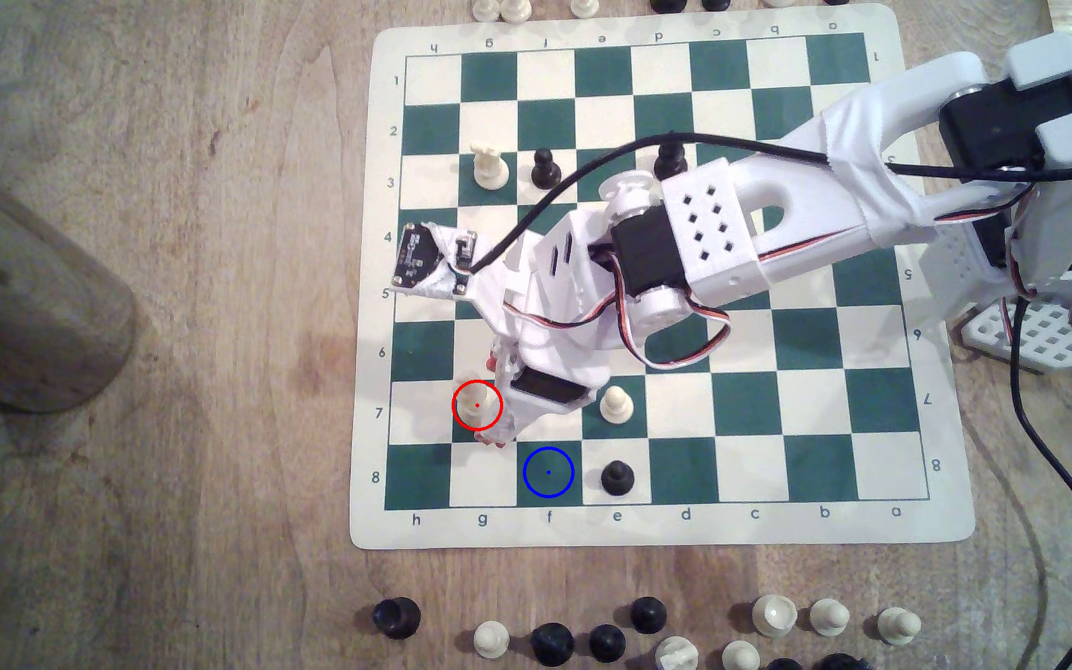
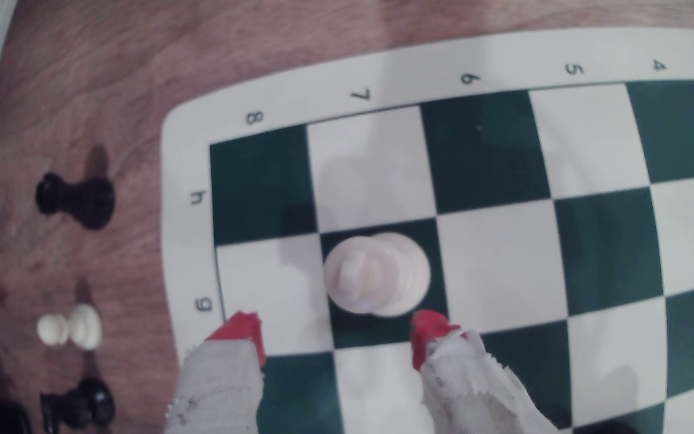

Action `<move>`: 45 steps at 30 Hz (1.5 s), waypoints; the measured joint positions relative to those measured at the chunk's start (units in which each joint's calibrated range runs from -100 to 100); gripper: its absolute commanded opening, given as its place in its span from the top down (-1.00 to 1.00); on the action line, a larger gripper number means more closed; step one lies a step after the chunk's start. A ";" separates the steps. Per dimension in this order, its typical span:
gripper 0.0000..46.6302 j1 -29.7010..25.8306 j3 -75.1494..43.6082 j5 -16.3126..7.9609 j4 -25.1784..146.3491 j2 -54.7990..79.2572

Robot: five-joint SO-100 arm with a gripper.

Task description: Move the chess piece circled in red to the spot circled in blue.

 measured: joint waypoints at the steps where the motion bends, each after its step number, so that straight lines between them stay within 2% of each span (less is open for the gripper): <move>1: 0.20 0.00 -0.09 0.10 -0.32 0.34; 23: 0.36 1.03 -3.25 1.03 -3.19 3.10; 26: 0.46 1.03 -3.25 1.03 -3.35 3.10; 28: 0.63 1.03 -3.25 1.03 -3.35 3.10; 35: 0.94 0.74 -3.25 1.61 -3.35 3.10; 45: 0.99 0.15 -3.25 1.81 -3.35 2.68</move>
